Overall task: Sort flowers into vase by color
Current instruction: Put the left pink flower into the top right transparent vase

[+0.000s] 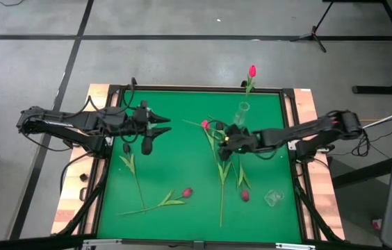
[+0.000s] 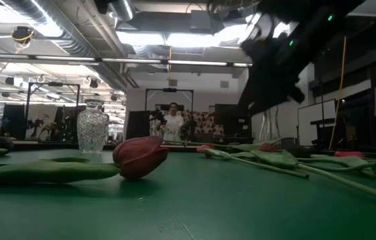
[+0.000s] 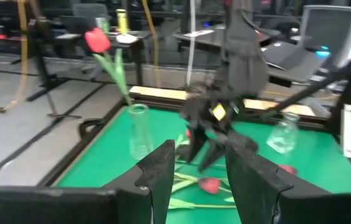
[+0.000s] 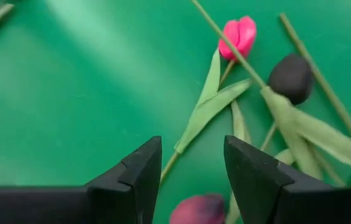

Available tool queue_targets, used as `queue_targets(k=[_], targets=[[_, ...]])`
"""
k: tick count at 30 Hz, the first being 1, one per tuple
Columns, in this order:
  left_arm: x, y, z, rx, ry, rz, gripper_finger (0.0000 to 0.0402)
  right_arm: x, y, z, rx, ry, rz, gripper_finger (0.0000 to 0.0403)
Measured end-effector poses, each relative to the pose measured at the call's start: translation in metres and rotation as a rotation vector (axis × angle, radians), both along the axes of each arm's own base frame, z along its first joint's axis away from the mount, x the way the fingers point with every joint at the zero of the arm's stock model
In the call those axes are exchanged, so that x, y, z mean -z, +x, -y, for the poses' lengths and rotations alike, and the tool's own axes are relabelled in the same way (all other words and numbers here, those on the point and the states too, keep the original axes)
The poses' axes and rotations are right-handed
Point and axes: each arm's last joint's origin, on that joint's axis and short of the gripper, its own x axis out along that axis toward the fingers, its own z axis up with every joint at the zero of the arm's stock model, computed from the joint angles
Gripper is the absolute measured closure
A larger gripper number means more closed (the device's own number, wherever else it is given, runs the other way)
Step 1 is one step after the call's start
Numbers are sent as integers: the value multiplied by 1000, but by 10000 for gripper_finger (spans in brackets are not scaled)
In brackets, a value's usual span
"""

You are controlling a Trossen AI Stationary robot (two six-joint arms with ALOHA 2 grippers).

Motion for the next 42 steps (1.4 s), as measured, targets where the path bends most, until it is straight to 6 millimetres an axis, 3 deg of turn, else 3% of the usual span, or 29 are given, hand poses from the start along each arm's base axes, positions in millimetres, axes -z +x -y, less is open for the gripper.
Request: queue_targets(k=[7, 14, 24, 36, 42], targets=[[0, 0, 0, -8, 1, -3, 264, 29, 30, -1, 10, -46, -87, 228], [0, 0, 0, -10, -6, 2, 264, 27, 57, -1, -8, -172, -224, 228], [0, 0, -2, -24, -4, 2, 264, 46, 60, -3, -19, -119, -329, 228], [-1, 0, 0, -17, -25, 22, 264, 42, 68, -4, -42, -132, -255, 228], [-7, -12, 3, 119, -103, 48, 264, 28, 79, -3, -82, -162, -220, 228]])
